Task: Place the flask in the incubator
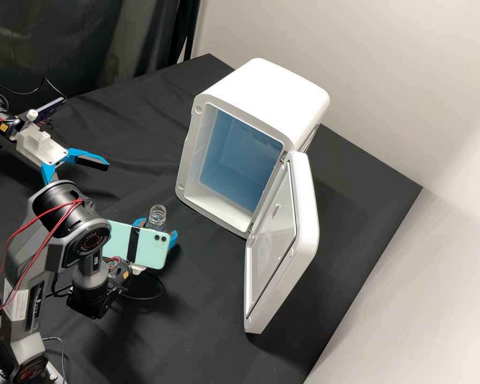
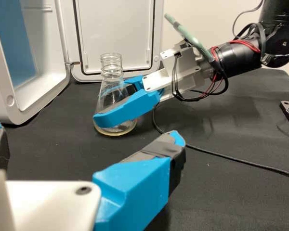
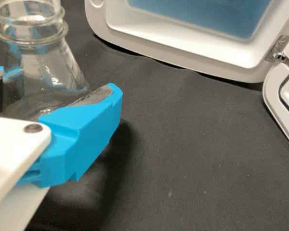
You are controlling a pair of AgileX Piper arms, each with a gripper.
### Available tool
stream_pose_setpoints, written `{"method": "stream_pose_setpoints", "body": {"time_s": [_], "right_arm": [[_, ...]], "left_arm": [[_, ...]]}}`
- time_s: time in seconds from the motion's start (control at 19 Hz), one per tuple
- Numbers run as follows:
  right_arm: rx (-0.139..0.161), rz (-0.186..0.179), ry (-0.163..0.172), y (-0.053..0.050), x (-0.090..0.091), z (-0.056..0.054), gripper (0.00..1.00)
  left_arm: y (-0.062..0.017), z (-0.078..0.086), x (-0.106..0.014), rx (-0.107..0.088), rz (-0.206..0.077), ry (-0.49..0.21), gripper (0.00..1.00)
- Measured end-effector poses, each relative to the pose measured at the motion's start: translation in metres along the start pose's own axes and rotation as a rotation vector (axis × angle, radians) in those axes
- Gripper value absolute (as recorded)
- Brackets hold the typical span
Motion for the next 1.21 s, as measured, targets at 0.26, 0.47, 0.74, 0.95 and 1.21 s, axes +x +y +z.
{"method": "stream_pose_setpoints", "body": {"time_s": [0.26,0.47,0.74,0.95,1.21], "right_arm": [[-0.025,0.141,-0.015,0.027,-0.027,-0.003,0.0],[0.015,0.263,-0.003,0.049,-0.045,-0.004,0.0],[0.07,0.377,0.007,0.068,-0.063,-0.005,0.0],[0.079,0.421,0.03,0.076,-0.075,-0.008,0.0],[0.109,0.489,0.034,0.085,-0.087,-0.009,0.0]], "left_arm": [[0.0,0.0,0.0,0.0,0.0,0.0,1.0],[-0.0004,0.002,0.001,0.002,-0.003,-0.009,1.0],[-0.0007,0.003,0.001,0.003,-0.004,-0.014,1.0],[-0.0008,0.003,0.001,0.004,-0.005,-0.017,1.0],[-0.0008,0.003,0.001,0.004,-0.005,-0.017,1.0]]}}
